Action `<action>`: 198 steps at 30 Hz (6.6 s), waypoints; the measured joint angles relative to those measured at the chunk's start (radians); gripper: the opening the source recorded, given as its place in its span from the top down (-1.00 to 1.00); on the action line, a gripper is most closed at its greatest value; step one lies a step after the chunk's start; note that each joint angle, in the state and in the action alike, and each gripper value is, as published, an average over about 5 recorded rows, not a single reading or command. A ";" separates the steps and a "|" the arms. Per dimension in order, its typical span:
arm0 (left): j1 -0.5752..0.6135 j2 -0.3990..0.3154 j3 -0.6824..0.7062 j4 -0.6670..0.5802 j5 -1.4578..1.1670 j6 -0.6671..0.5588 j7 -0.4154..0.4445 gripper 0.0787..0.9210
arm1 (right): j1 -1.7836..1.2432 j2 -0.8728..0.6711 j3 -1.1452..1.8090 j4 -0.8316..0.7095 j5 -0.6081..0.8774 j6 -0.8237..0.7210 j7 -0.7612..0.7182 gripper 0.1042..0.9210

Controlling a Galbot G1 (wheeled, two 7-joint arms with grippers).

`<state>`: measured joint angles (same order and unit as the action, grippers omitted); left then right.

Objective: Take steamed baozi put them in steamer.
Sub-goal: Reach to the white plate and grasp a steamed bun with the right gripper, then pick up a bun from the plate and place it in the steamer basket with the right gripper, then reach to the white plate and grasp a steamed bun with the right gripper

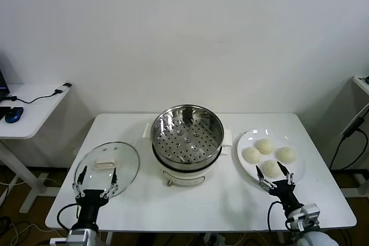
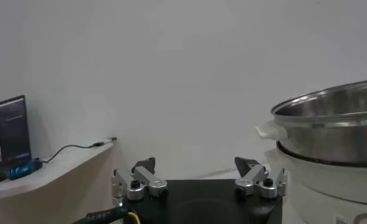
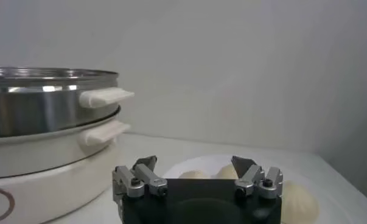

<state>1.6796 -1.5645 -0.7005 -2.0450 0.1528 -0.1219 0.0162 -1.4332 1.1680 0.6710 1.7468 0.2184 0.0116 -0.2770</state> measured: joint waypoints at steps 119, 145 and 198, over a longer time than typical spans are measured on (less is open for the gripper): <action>0.028 0.027 -0.001 0.044 -0.015 -0.046 -0.004 -0.77 | 1.840 -0.048 -1.559 -1.039 -0.550 0.343 -0.982 -0.14; 0.037 0.050 0.014 0.022 -0.008 -0.019 -0.006 -0.77 | 1.832 0.232 -1.638 -0.783 -0.837 0.607 -0.915 -0.14; 0.026 0.028 0.056 0.007 0.027 0.006 -0.022 -0.77 | 2.104 -0.101 -1.927 -0.666 -0.067 0.093 -0.827 -0.76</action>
<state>1.7055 -1.5367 -0.6444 -2.0380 0.1801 -0.1156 -0.0060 0.6711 1.0667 -1.2555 1.0812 0.1516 0.1043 -1.1038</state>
